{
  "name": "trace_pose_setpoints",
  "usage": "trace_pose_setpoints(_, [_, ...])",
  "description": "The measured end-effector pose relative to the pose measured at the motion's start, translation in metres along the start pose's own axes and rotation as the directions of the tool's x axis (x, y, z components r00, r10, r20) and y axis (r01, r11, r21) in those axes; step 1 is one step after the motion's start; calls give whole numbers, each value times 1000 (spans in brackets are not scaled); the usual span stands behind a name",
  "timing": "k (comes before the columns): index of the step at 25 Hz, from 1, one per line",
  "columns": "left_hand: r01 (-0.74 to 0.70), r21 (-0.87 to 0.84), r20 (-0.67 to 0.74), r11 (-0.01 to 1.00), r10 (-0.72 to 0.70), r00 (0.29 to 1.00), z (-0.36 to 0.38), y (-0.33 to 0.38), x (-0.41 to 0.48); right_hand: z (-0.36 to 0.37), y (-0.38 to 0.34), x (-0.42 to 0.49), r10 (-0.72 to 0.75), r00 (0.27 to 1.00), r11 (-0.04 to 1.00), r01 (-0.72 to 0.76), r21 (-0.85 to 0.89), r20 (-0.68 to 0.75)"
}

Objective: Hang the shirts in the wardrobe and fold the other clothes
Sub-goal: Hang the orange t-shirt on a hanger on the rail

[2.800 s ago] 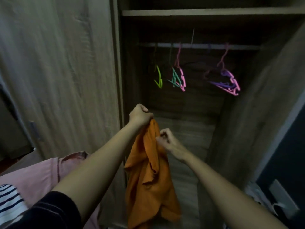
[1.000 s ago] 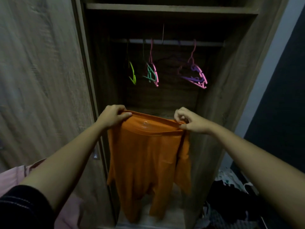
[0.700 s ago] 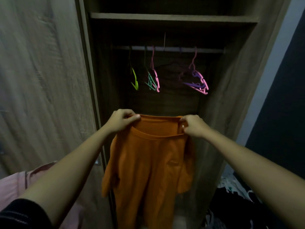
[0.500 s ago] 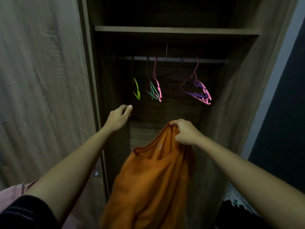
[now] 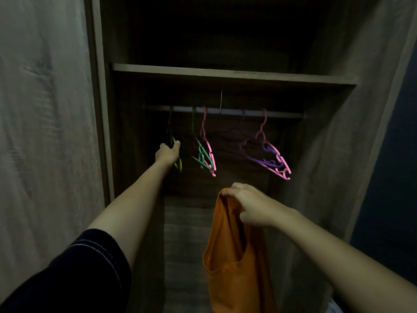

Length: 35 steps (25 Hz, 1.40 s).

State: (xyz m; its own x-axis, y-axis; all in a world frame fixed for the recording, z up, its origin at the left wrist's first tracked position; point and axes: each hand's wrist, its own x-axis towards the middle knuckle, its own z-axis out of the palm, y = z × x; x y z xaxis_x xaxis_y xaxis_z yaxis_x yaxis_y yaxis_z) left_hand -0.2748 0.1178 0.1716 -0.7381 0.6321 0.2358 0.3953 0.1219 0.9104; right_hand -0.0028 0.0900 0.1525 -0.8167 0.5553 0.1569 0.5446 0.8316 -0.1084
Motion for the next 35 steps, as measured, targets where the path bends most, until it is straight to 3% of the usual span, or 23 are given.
trace_pose_setpoints(3, [39,10,0,999,-39,999,20,7,18,-2,9,1,29,1000,1000,-29,0,-1])
trace_pose_setpoints(6, [30,55,-128,998,-23,991,30,18,20,2,17,4,53,999,998,-53,25,-4])
trace_pose_setpoints(11, [-37,-13,-181,999,34,983,20,23,8,12,13,10,24,999,995,-20,100,-31])
trace_pose_setpoints(16, [-53,-35,-142,998,47,989,14,-18,-43,32,0,14,-14,999,987,19,158,-34])
trace_pose_setpoints(19, [-129,92,-185,987,144,972,4,-59,-90,54,-5,17,-5,1000,980,8,197,-19])
trace_pose_setpoints(26, [-281,508,-87,814,373,924,-82,-180,-192,117,-13,20,81,983,954,-124,273,162])
trace_pose_setpoints(31, [-420,522,-1,743,492,870,-146,-244,-235,142,5,30,274,945,873,-322,367,178])
trace_pose_setpoints(35, [-570,529,118,629,611,783,-170,-253,-233,136,9,33,287,952,864,-305,400,105])
